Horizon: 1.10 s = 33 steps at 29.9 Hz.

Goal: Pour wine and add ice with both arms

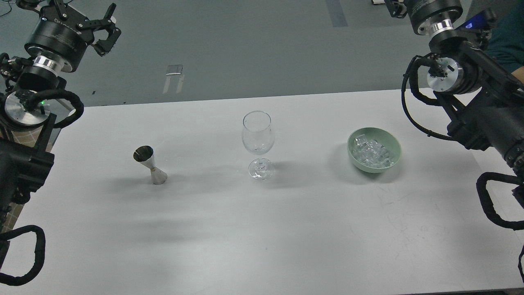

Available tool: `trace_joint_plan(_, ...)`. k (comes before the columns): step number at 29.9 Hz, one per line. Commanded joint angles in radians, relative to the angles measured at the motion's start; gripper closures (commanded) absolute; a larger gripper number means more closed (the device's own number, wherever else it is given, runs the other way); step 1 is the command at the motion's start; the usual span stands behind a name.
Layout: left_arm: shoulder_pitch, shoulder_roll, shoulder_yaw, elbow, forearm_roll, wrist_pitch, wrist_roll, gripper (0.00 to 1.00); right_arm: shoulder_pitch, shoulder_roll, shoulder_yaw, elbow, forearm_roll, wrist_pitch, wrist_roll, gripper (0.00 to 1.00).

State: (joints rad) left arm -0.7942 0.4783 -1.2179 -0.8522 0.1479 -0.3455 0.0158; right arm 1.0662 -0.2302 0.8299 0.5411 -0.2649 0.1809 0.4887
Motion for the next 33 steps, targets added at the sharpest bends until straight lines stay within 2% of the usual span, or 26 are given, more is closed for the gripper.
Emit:
trace_joint_plan(1, -0.011, 0.002, 0.006, 0.010, 0.004, 0.005, 0.010, 0.02, -0.005, -0.011, -0.002, 0.017, -0.002, 0.002, 0.000, 0.00)
trace_joint_plan(8, -0.020, -0.001, -0.008, 0.010, -0.001, -0.009, 0.004, 0.02, 0.006, -0.009, -0.058, 0.017, -0.001, 0.043, 0.000, 0.00)
trace_joint_plan(11, -0.020, -0.003, 0.001, 0.001, -0.001, -0.001, 0.013, 0.02, 0.009, -0.006, -0.067, 0.017, -0.001, 0.067, 0.000, 0.00)
trace_joint_plan(14, -0.011, -0.004, 0.002, -0.004, -0.001, -0.001, 0.050, 0.02, 0.012, -0.004, -0.071, 0.017, -0.001, 0.087, 0.000, 0.00)
trace_joint_plan(24, 0.015, 0.006, 0.008, -0.018, 0.013, -0.007, 0.038, 0.02, 0.005, -0.001, -0.075, 0.042, -0.002, 0.095, 0.000, 0.00)
trace_joint_plan(28, 0.021, 0.008, 0.011, -0.054, 0.042, -0.012, 0.038, 0.02, 0.006, -0.006, -0.113, 0.054, -0.002, 0.130, 0.000, 0.00)
trace_joint_plan(30, 0.032, 0.006, 0.009, -0.061, 0.074, -0.012, 0.030, 0.02, 0.006, -0.006, -0.120, 0.054, -0.002, 0.144, 0.000, 0.00)
trace_joint_plan(33, 0.044, 0.005, 0.009, -0.082, 0.123, -0.016, -0.045, 0.03, 0.006, -0.008, -0.120, 0.054, -0.002, 0.144, 0.000, 0.00)
